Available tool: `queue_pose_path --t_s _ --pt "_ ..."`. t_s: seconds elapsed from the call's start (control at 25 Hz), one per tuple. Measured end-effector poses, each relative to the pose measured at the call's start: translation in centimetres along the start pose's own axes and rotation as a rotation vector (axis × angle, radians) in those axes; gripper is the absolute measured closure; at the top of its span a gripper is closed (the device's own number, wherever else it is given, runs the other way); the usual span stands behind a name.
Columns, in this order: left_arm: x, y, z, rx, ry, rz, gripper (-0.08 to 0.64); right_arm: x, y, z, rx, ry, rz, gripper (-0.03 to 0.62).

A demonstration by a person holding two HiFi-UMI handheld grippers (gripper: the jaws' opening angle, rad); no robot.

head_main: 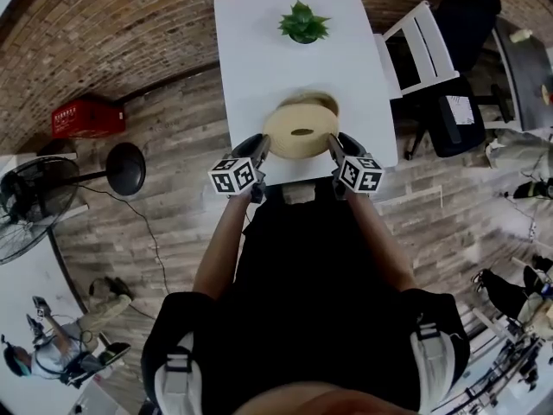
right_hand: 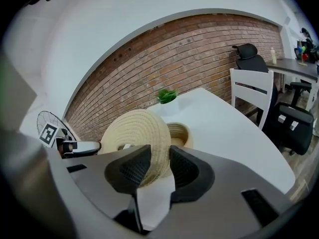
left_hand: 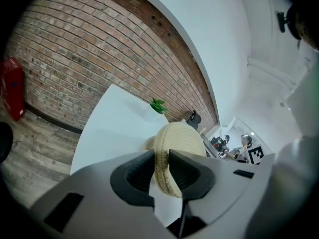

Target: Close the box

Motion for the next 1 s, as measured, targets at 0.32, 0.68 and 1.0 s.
queue_pose_path --t_s 0.32,0.68,1.0 --pt "-0.6 -0.6 1.7 -0.011 0.09 -0.055 0.459 -2.5 1.7 1.8 0.085 0.046 -0.027 0.474" --pt "0.0 -0.7 3.5 -0.005 0.126 -0.079 0.459 -3.9 2.9 3.6 0.169 0.1 -0.077 0.474" --pt "-0.1 -0.4 5.2 -0.007 0.153 -0.08 0.459 -5.5 3.8 4.9 0.204 0.106 -0.073 0.476"
Point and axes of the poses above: the fingertips, and each gripper's own axes: z forward along the fingers, x to its left, y out of its top, the point moved 3 cm from there along -z, backward along the fingers, and after that the axes turned 13 degrees about y, right-handed, at the moved point
